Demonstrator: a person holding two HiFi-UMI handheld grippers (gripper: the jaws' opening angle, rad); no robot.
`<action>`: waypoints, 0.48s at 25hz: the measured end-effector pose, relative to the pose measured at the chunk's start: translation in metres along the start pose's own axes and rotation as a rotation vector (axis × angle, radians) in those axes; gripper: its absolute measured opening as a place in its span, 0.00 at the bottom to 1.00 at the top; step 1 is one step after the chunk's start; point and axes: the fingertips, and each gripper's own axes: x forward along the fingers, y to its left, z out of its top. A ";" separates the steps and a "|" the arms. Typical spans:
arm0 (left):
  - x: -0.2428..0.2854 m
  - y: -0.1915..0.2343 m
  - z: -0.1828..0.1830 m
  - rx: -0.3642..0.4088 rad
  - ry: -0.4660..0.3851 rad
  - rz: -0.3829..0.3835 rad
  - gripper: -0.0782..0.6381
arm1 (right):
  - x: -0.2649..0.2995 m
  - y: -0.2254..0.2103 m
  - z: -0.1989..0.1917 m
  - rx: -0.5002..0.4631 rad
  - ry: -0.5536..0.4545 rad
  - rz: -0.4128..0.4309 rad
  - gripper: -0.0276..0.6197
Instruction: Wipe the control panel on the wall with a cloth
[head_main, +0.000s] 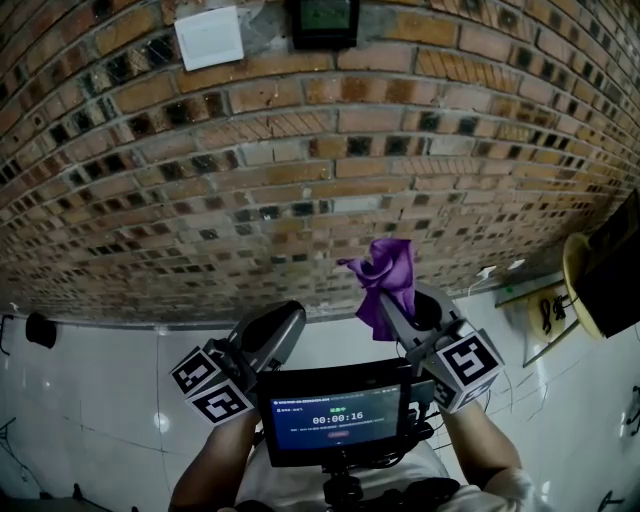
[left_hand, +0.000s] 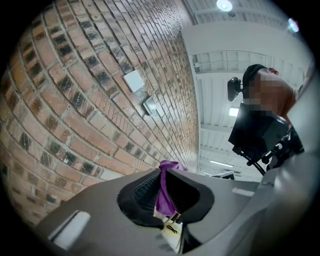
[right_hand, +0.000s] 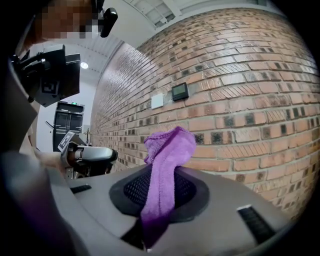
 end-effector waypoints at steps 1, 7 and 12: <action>0.000 0.000 0.000 0.001 -0.001 -0.001 0.13 | 0.001 0.001 0.000 -0.001 -0.002 0.004 0.17; -0.003 0.000 -0.006 -0.008 0.003 0.002 0.13 | 0.003 0.009 -0.005 -0.002 0.004 0.024 0.17; -0.002 0.003 -0.007 -0.012 0.004 0.002 0.13 | 0.006 0.011 -0.008 -0.007 0.017 0.033 0.17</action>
